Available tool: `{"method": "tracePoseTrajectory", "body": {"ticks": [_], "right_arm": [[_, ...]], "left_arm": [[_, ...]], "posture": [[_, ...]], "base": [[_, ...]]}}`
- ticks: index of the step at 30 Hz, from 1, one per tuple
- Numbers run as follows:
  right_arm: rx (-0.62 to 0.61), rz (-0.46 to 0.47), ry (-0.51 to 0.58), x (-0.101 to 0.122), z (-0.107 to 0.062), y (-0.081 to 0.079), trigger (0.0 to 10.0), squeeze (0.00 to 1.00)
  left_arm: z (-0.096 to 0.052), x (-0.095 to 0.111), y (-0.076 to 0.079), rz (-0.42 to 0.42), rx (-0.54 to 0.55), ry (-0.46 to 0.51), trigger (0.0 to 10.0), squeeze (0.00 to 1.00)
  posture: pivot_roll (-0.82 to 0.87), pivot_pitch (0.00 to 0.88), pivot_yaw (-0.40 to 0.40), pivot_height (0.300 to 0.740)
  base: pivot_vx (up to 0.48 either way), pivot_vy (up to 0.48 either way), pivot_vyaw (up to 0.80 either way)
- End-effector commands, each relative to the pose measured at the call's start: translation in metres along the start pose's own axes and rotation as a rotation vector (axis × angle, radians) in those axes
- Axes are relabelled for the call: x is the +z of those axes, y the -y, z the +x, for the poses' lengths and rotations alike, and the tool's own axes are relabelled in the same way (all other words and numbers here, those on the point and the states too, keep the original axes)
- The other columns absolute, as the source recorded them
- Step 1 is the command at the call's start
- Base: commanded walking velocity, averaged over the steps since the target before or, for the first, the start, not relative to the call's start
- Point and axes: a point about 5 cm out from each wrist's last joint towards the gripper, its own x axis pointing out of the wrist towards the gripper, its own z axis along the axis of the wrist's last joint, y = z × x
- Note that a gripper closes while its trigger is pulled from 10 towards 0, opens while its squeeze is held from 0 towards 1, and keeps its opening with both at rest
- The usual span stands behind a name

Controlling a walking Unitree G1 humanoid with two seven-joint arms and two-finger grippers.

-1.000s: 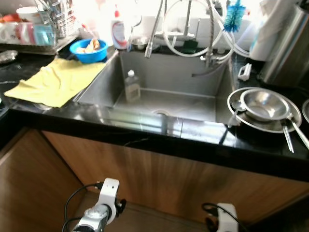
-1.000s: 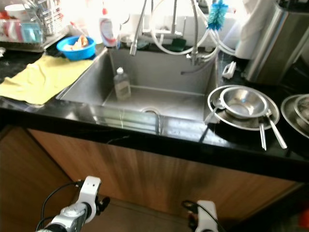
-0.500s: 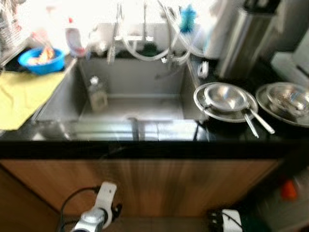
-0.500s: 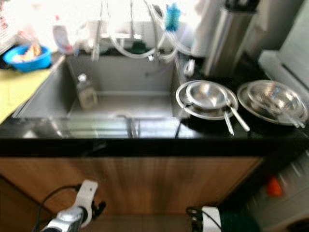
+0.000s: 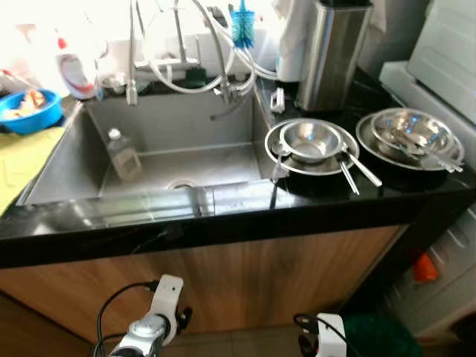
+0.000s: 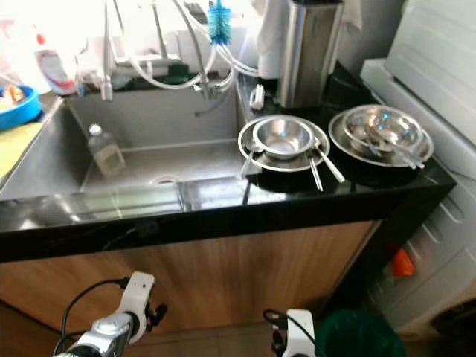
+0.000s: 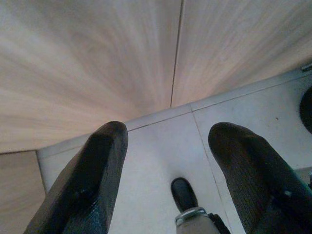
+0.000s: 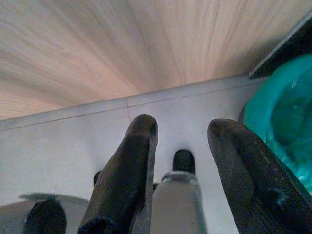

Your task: Kitchen organization

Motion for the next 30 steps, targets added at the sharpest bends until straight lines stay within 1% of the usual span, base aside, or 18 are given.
{"method": "tracePoseTrajectory", "body": {"ticks": [1, 7, 10, 12, 15, 18, 20, 22, 23, 24, 25, 26, 28, 30], "right_arm": [[-0.004, 0.007, 0.003, -0.001, 0.000, 0.001, 10.0, 0.00], [-0.002, 0.001, 0.007, -0.008, -0.003, 0.001, 10.0, 0.00], [-0.006, 0.000, 0.005, -0.018, -0.007, 0.007, 10.0, 0.00], [-0.006, -0.002, 0.006, -0.019, -0.008, 0.010, 10.0, 0.00], [-0.008, 0.002, 0.014, -0.024, -0.012, 0.022, 10.0, 0.00], [-0.017, -0.003, 0.016, -0.025, -0.017, 0.039, 10.0, 0.00], [-0.026, -0.003, 0.019, -0.022, -0.018, 0.050, 10.0, 0.00], [-0.031, 0.002, 0.027, -0.016, -0.017, 0.056, 10.0, 0.00], [-0.033, 0.003, 0.028, -0.012, -0.016, 0.057, 10.0, 0.00], [-0.033, 0.001, 0.028, -0.005, -0.013, 0.054, 10.0, 0.00], [-0.033, 0.001, 0.028, -0.005, -0.013, 0.054, 10.0, 0.00], [-0.030, -0.003, 0.028, 0.002, -0.009, 0.050, 10.0, 0.00], [-0.028, -0.003, 0.029, 0.006, -0.007, 0.047, 10.0, 0.00], [-0.023, -0.002, 0.029, 0.014, -0.003, 0.039, 10.0, 0.00]], "left_arm": [[-0.001, -0.006, -0.001, -0.007, 0.000, -0.024, 10.0, 0.00], [-0.001, -0.006, 0.000, 0.021, -0.006, -0.028, 10.0, 0.00], [-0.001, -0.006, 0.001, 0.034, -0.009, -0.029, 10.0, 0.00], [-0.001, -0.006, 0.001, 0.034, -0.009, -0.029, 10.0, 0.00], [-0.001, -0.006, 0.000, 0.025, -0.004, -0.028, 10.0, 0.00], [-0.001, -0.006, 0.000, 0.030, -0.006, -0.030, 10.0, 0.00], [-0.001, -0.006, 0.000, 0.033, -0.007, -0.030, 10.0, 0.00], [-0.001, -0.006, 0.000, 0.032, -0.006, -0.031, 10.0, 0.00], [-0.001, -0.006, 0.000, 0.031, -0.006, -0.031, 10.0, 0.00], [-0.001, -0.006, 0.000, 0.030, -0.006, -0.031, 10.0, 0.00], [-0.001, -0.006, 0.000, 0.030, -0.006, -0.031, 10.0, 0.00], [-0.001, -0.006, 0.000, 0.028, -0.006, -0.031, 10.0, 0.00], [-0.001, -0.006, 0.000, 0.027, -0.005, -0.030, 10.0, 0.00], [-0.001, -0.006, 0.000, 0.022, -0.001, -0.029, 10.0, 0.00]], "posture": [[-0.09, 0.000, 0.051, 0.740], [-0.09, 0.000, 0.052, 0.740], [-0.09, 0.000, 0.054, 0.740], [-0.09, 0.000, 0.054, 0.740], [-0.09, 0.000, 0.054, 0.740], [-0.09, 0.000, 0.055, 0.740], [-0.09, 0.000, 0.056, 0.740], [-0.09, 0.000, 0.056, 0.740], [-0.09, 0.000, 0.056, 0.740], [-0.09, 0.000, 0.057, 0.740], [-0.09, 0.000, 0.057, 0.740], [-0.09, 0.000, 0.057, 0.740], [-0.09, 0.000, 0.056, 0.740], [-0.09, 0.000, 0.056, 0.740]], "base": [[0.000, 0.000, 0.00], [0.000, 0.000, 0.00], [0.000, -0.213, 0.00], [0.000, -0.317, -0.68], [0.000, -0.101, -0.77], [0.000, 0.000, -0.74], [0.000, 0.000, -0.73], [0.000, 0.000, -0.25], [0.000, 0.000, 0.00], [0.000, 0.000, 0.00], [0.000, 0.000, 0.00], [0.000, 0.000, 0.00], [0.000, 0.000, 0.00], [0.000, 0.000, 0.00]]}}
